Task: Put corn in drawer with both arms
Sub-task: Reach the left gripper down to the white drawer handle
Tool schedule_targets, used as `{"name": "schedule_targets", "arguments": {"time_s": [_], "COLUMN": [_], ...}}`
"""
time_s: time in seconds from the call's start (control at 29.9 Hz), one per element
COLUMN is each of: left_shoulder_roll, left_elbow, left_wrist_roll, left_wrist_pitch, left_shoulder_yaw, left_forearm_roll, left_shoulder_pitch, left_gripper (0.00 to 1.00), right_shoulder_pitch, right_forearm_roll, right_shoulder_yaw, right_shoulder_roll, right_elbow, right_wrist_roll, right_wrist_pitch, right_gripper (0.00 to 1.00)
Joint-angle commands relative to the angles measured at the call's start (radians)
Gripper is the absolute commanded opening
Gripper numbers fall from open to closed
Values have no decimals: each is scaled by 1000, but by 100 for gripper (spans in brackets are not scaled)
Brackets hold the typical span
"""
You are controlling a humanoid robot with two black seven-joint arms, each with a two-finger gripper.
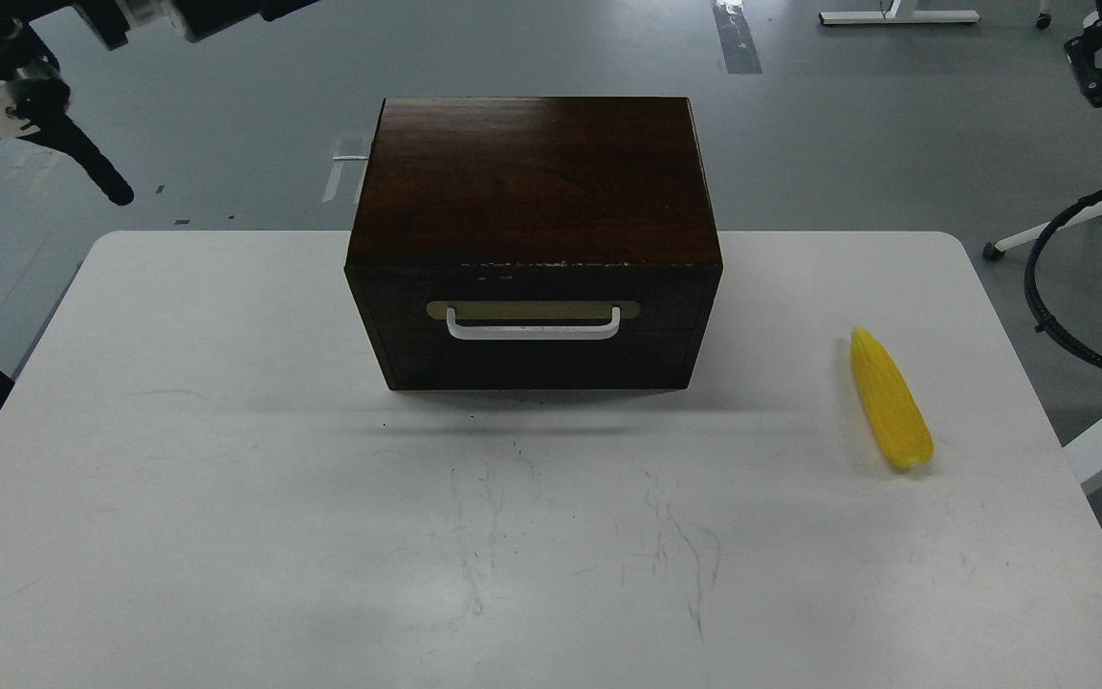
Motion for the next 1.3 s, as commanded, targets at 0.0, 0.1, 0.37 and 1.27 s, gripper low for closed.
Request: {"name": "schedule_targets", "arguments": {"time_s": [0.0,0.1,0.37,1.27], "left_shoulder_roll": [-10,-37,-100,-172], "left_elbow": [-171,-251,-399,-385], "left_wrist_roll": [0,-17,-80,-80], "left_wrist_pitch": [0,0,0,0], "left_shoulder_yaw": [1,21,292,569], "left_forearm_roll": [302,592,910,1251], "left_shoulder_pitch": [-3,20,-14,-115], "left_gripper": [95,90,87,88], "right_shoulder_pitch": [7,7,6,4], "right_forearm_roll": [0,0,0,0], "right_shoulder_yaw": [0,0,0,2], "right_shoulder_roll": [-5,-18,-31,-51], "right_elbow": [-2,0,-4,-5], "right_wrist_roll": [2,3,5,6], "right_wrist_pitch": [0,0,0,0], "right_gripper": [100,100,100,100]}}
